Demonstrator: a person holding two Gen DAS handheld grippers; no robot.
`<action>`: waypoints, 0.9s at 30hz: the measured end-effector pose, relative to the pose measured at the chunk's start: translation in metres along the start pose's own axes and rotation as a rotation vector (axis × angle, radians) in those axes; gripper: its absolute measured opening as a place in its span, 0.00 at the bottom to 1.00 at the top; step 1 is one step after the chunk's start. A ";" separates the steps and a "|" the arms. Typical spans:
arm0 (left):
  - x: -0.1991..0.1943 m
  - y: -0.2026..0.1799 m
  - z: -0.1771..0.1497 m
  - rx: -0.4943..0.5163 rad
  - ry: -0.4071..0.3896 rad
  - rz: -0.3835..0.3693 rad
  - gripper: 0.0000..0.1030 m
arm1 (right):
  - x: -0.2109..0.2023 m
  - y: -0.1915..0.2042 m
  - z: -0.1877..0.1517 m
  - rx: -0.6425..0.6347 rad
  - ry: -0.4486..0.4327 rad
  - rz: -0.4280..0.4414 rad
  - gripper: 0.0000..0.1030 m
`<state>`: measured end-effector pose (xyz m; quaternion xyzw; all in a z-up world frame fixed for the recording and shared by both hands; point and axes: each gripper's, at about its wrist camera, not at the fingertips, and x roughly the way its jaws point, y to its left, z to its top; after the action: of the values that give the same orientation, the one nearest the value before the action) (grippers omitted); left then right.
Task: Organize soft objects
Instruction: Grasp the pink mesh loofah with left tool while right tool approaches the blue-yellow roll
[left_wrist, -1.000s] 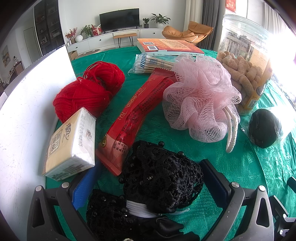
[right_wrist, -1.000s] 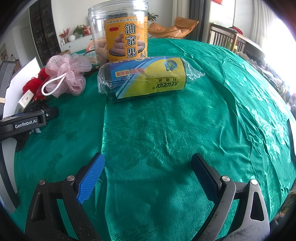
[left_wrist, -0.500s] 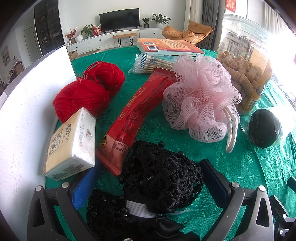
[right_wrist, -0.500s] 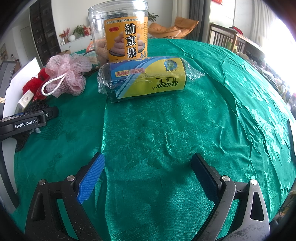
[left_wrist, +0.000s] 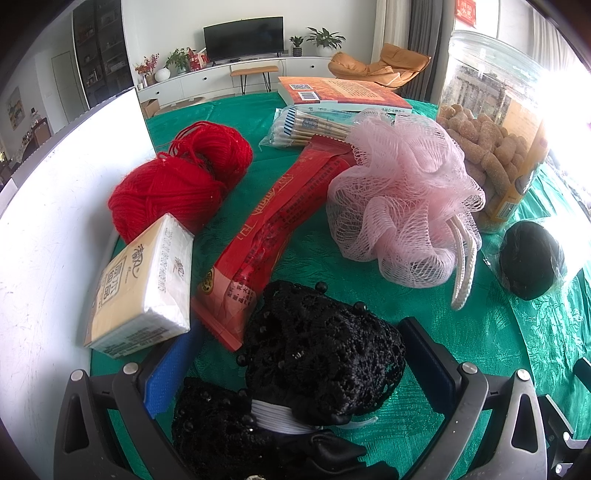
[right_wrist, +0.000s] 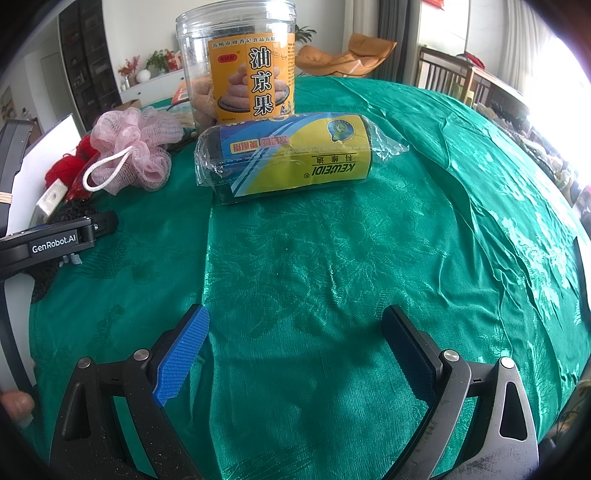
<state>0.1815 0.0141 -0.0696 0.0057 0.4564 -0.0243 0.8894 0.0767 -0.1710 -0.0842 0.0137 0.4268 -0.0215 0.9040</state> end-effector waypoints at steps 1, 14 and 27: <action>0.000 0.000 0.000 0.000 0.000 0.000 1.00 | 0.000 0.000 0.000 0.000 0.000 0.000 0.93; -0.067 0.003 -0.024 0.061 0.117 -0.181 1.00 | 0.000 0.000 0.000 0.000 0.000 0.000 0.93; -0.038 -0.037 0.072 0.134 0.071 -0.278 0.99 | -0.022 -0.047 0.003 0.264 -0.081 0.330 0.92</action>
<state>0.2160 -0.0236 0.0039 0.0030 0.4814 -0.1772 0.8584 0.0624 -0.2180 -0.0660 0.2010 0.3757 0.0705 0.9019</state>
